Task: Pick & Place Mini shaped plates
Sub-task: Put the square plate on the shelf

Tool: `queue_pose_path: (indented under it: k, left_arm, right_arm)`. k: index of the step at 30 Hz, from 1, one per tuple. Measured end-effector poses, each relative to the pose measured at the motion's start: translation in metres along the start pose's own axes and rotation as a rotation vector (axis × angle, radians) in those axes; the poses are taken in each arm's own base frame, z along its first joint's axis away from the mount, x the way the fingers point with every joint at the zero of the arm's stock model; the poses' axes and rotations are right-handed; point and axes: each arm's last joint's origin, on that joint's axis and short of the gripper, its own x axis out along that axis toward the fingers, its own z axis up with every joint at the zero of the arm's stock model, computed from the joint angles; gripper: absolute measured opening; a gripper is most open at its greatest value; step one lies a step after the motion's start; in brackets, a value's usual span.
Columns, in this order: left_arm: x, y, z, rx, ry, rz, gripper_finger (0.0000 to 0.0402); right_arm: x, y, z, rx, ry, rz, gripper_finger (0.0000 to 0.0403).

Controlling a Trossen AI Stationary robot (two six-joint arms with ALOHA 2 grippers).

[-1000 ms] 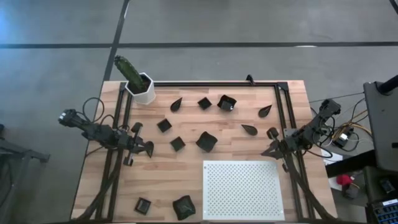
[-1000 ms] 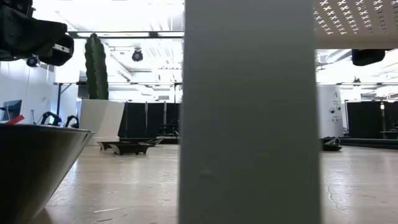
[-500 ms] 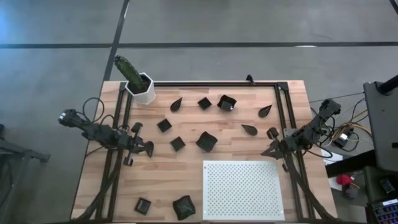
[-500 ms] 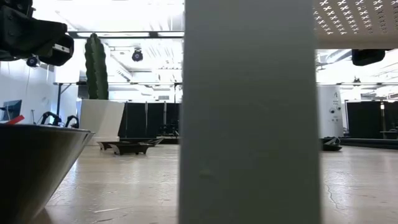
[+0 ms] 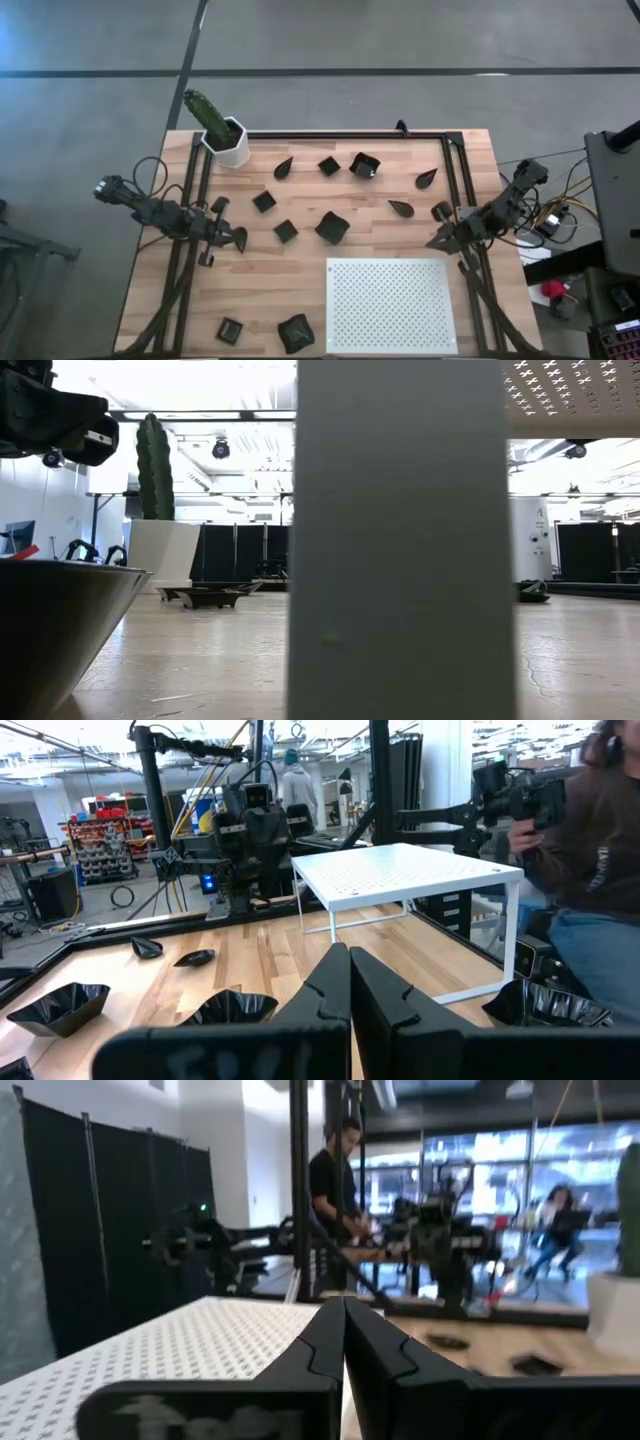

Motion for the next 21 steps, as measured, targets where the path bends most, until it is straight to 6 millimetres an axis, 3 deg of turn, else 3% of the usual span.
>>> queue_pose_path:
  k: [10,21]
  left_arm:
    - [0.0,0.0,0.0,0.0,0.0,0.0,0.0]
    - [0.0,0.0,0.0,0.0,0.0,0.0,0.0]
  right_arm:
    - [-0.003,-0.002,0.024,-0.129,-0.229,-0.038,0.0008]
    - [-0.003,-0.003,0.026,-0.116,-0.249,-0.042,0.0008]
